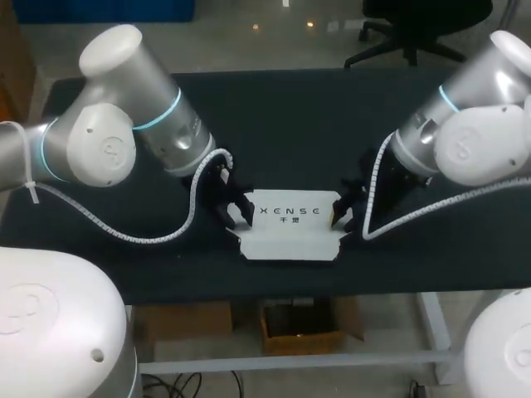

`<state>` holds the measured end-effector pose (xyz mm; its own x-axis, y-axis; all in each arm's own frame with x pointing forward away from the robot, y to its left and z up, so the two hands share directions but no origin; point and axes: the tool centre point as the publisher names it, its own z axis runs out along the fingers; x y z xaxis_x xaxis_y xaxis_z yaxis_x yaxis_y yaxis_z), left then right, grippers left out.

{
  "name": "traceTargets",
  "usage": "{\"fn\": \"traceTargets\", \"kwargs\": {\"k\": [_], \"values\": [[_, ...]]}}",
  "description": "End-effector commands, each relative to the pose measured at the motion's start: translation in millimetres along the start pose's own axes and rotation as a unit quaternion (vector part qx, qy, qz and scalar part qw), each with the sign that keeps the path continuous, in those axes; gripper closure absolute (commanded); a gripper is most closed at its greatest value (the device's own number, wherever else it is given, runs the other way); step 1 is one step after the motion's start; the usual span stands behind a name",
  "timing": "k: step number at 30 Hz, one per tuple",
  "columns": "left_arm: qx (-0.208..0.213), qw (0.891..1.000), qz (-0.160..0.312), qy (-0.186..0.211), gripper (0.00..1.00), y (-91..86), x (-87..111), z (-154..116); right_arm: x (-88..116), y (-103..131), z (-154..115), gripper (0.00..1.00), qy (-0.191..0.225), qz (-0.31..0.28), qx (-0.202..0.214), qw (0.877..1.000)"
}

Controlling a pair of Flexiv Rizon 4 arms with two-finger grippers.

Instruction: Assemble the packaging by folding the flat box into shape, placing the metal phone stand inside, and closing the box properly

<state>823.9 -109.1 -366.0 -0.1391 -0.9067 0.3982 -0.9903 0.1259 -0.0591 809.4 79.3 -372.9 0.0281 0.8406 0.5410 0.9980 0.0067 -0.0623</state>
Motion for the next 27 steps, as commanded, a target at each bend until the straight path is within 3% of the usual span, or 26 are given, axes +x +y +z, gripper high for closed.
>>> {"fn": "traceTargets", "kwargs": {"k": [1,27], "values": [[0.001,1.000,-0.002,0.002,0.55,-1.1,-0.6,4.1,-4.6,-2.1,2.3,0.62,0.005,0.005,-0.006,1.000],[-0.001,1.000,-0.011,0.021,0.60,-0.6,0.8,7.3,-4.9,3.7,9.9,0.62,0.032,0.038,-0.036,0.998]]}}
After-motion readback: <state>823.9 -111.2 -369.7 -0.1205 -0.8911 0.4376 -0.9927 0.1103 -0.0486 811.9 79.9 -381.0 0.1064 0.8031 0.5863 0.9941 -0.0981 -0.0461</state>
